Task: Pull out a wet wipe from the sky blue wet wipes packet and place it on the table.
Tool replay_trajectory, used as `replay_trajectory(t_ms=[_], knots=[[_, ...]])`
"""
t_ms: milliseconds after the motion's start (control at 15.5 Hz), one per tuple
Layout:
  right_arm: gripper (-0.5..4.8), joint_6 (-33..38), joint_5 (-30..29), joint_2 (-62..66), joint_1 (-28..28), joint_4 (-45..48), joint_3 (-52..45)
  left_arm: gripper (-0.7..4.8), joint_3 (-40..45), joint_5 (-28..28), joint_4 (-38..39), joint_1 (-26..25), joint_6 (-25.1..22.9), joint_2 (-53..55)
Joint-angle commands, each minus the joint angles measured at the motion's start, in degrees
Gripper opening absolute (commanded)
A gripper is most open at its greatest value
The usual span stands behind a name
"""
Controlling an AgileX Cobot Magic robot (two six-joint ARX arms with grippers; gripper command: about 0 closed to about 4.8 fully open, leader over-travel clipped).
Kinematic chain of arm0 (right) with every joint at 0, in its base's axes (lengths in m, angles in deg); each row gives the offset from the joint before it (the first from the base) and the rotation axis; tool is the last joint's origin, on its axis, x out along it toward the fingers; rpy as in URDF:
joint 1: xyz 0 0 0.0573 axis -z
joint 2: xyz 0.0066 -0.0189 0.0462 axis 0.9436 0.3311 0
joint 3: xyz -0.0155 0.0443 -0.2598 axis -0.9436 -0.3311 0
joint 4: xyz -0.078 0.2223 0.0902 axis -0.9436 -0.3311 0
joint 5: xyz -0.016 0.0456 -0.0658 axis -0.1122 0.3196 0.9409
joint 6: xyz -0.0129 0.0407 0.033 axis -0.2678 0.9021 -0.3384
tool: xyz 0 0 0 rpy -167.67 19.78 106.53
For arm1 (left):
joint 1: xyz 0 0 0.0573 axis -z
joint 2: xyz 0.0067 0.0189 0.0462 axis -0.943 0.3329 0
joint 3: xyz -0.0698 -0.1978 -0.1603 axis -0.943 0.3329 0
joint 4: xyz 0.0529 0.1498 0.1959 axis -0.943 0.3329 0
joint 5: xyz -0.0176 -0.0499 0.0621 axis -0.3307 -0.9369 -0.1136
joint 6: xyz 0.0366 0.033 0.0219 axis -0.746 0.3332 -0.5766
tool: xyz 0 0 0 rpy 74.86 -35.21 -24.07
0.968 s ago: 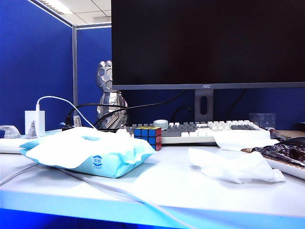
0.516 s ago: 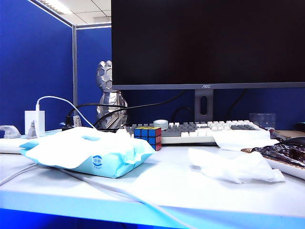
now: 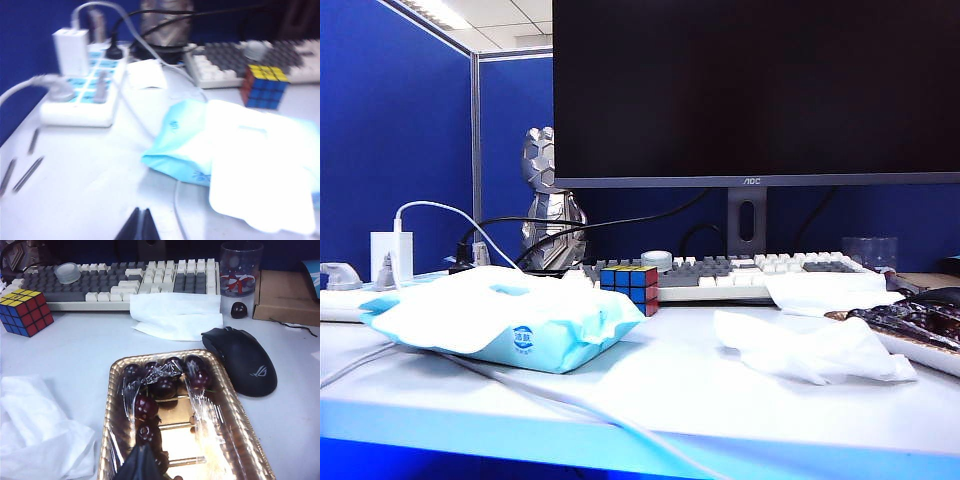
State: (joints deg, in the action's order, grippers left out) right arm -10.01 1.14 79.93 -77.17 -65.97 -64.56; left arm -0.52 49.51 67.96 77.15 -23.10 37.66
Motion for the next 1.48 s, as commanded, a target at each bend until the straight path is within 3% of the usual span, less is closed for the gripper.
replay_trajectory(t_ms=[65, 258, 1484], knots=[[-0.01, 0.1, 0.1, 0.0, 0.0, -0.2, 0.1, -0.05, 0.0, -1.3, 0.7, 0.0, -1.4, -0.2], [-0.01, 0.1, 0.1, 0.0, 0.0, -0.2, 0.1, -0.02, 0.0, -1.2, 0.7, 0.0, 0.5, -0.2], [-0.01, 0.1, 0.1, 0.0, 0.0, -0.2, 0.1, -0.02, 0.0, -1.2, 0.6, 0.0, 0.5, -0.2]])
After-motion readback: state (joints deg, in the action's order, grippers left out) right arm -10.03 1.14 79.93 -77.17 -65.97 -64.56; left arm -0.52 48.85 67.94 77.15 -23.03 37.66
